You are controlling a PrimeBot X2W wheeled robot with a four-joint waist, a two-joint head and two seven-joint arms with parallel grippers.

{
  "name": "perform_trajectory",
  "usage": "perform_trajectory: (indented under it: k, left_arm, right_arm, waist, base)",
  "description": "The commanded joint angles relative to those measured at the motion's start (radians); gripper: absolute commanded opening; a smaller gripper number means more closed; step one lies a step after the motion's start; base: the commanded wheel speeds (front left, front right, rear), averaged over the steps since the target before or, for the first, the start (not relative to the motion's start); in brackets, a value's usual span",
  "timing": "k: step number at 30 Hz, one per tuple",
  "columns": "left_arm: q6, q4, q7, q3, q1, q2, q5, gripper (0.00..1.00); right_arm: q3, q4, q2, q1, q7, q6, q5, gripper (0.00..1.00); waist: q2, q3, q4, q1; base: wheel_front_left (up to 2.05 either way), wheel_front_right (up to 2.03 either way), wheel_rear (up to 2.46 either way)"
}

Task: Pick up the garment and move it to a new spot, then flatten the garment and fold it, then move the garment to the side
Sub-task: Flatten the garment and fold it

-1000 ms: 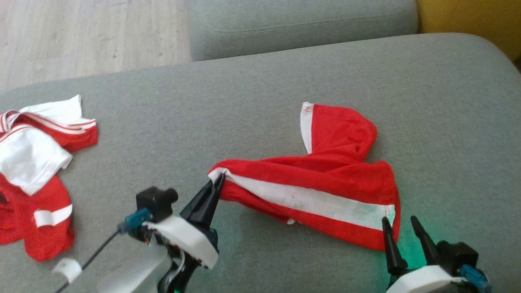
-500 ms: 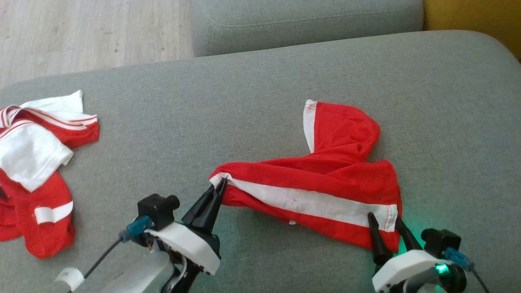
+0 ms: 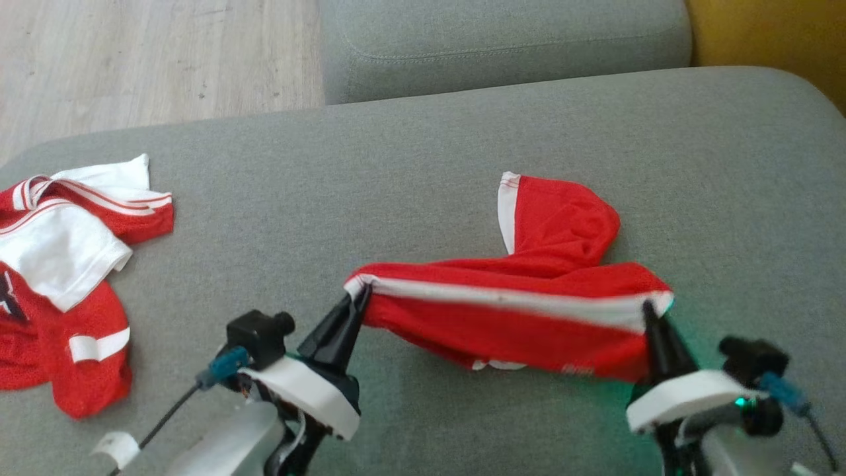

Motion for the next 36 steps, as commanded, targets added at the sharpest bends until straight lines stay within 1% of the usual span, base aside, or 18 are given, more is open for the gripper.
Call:
perform_trajectory:
  k: [1, 4, 7, 11, 16, 18, 21, 23, 26, 29, 32, 33, 36]
  left_arm:
    - [-0.006, -0.034, -0.013, 0.062, -0.053, 0.016, 0.018, 0.0]
    - [-0.013, -0.047, -0.013, 0.083, -0.13, 0.025, 0.057, 0.0]
    - [-0.022, -0.051, -0.01, 0.09, -0.265, 0.028, 0.097, 0.0]
    - [-0.034, -0.022, -0.005, 0.097, -0.505, 0.015, 0.151, 0.0]
    - [-0.039, 0.052, -0.011, 0.133, -0.791, -0.028, 0.212, 0.0]
    - [-0.04, 0.051, -0.012, 0.178, -0.867, -0.045, 0.244, 0.0]
    - [-0.04, 0.027, -0.012, 0.251, -0.905, -0.062, 0.293, 0.0]
    - [-0.041, 0.003, -0.012, 0.28, -0.882, -0.072, 0.31, 0.0]
    - [-0.041, -0.027, -0.012, 0.284, -0.794, -0.071, 0.314, 0.0]
    - [-0.041, -0.043, -0.012, 0.271, -0.668, -0.062, 0.305, 0.0]
    - [-0.041, -0.067, -0.012, 0.241, -0.519, -0.051, 0.308, 0.0]
    - [-0.041, -0.067, -0.012, 0.241, -0.519, -0.051, 0.308, 0.0]
    - [-0.041, -0.096, -0.012, 0.19, -0.351, -0.038, 0.291, 0.0]
  right_arm:
    - [0.0, -0.075, -0.009, -0.02, -0.004, -0.001, -0.008, 0.0]
    - [-0.021, -0.17, -0.032, -0.081, -0.004, -0.001, -0.012, 0.0]
    - [-0.028, -0.221, -0.084, -0.208, -0.004, -0.001, -0.009, 0.0]
    - [-0.038, -0.224, -0.172, -0.458, 0.006, -0.001, -0.005, 0.0]
    - [-0.054, -0.184, -0.242, -0.772, 0.004, -0.001, -0.001, 0.0]
    - [-0.048, -0.185, -0.256, -0.858, 0.002, -0.001, -0.003, 0.0]
    - [-0.041, -0.194, -0.27, -0.932, -0.002, -0.001, -0.003, 0.0]
    - [-0.035, -0.204, -0.276, -0.937, -0.003, -0.001, -0.003, 0.0]
    - [-0.025, -0.217, -0.272, -0.875, -0.003, -0.001, 0.011, 0.0]
    - [-0.022, -0.225, -0.252, -0.743, -0.004, -0.001, 0.036, 0.0]
    - [-0.025, -0.243, -0.228, -0.568, -0.003, -0.001, 0.066, 0.0]
    - [-0.025, -0.243, -0.228, -0.568, -0.003, -0.001, 0.066, 0.0]
    - [-0.035, -0.273, -0.203, -0.391, 0.011, -0.001, 0.096, 0.0]
  waist:
    - [0.0, 0.0, -0.005, 0.0001]
    - [0.0, 0.016, -0.015, 0.0001]
    - [0.0, 0.055, -0.024, 0.0001]
    - [0.0, 0.142, -0.033, 0.0001]
    - [0.0, 0.241, -0.05, 0.0001]
    - [0.0, 0.268, -0.062, 0.0001]
    - [0.0, 0.298, -0.074, 0.0001]
    - [0.0, 0.309, -0.076, 0.0001]
    - [0.0, 0.315, -0.075, 0.0001]
    - [0.0, 0.306, -0.069, 0.0001]
    - [0.0, 0.281, -0.065, 0.0001]
    - [0.0, 0.281, -0.065, 0.0001]
    - [0.0, 0.241, -0.066, 0.0001]
  base:
    - [0.0, 0.0, 0.0]
    - [0.0, 0.0, 0.0]
    - [0.0, 0.0, 0.0]
    - [0.0, 0.0, 0.0]
    - [0.0, 0.0, 0.0]
    - [0.0, 0.0, 0.0]
    - [0.0, 0.0, 0.0]
    - [0.0, 0.0, 0.0]
    - [0.0, 0.0, 0.0]
    - [0.0, 0.0, 0.0]
    - [0.0, 0.0, 0.0]
    - [0.0, 0.0, 0.0]
    - [0.0, 0.0, 0.0]
